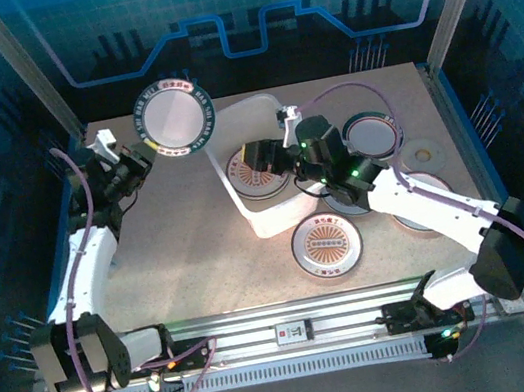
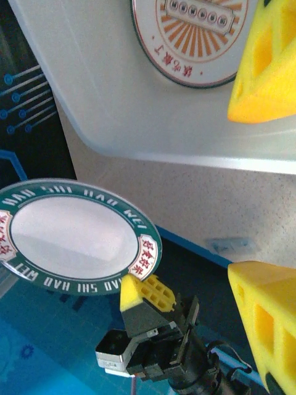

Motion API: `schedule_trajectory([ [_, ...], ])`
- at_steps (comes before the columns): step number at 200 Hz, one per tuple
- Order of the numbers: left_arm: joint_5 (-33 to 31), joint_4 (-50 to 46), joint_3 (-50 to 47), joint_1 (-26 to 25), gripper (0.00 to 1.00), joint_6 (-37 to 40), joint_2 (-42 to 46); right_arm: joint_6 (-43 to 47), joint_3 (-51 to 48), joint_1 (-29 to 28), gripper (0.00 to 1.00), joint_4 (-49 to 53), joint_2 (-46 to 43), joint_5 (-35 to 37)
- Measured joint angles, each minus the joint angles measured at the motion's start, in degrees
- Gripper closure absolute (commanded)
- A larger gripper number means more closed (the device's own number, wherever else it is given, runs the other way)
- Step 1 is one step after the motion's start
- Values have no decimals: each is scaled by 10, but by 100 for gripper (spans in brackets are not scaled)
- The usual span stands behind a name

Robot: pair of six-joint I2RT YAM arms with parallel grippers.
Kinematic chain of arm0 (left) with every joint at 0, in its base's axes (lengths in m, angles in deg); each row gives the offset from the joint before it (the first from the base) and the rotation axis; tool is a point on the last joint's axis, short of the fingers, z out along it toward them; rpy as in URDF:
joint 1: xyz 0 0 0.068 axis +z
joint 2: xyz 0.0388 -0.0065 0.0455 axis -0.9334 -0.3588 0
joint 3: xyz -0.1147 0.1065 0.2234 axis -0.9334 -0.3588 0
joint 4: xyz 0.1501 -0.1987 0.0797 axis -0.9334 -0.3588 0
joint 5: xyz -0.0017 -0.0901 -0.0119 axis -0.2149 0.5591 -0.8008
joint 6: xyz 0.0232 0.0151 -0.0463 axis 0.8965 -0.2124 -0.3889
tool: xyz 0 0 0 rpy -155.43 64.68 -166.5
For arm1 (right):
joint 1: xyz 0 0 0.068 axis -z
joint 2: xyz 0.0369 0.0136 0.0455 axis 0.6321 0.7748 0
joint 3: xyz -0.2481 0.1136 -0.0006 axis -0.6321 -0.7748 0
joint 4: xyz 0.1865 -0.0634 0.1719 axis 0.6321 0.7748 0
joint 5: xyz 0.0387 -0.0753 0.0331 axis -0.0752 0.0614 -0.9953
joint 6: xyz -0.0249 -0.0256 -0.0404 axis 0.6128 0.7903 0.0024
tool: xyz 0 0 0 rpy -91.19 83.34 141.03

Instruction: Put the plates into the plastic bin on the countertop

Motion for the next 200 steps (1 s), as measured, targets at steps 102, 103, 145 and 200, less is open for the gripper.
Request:
schedule_trajectory([
  [102,0,7,0,-78,100,30,13,-80,-7,34,44,-90,46,-60],
  [103,0,7,0,-78,100,30,13,-80,-7,34,44,-90,46,-60],
  [145,0,17,0,-95,100,30,12,-110,-15,47,46,-104,54,-58],
  [200,0,21,0,-114,100,32,7,-134,-19,59,49,-133,74,-58],
])
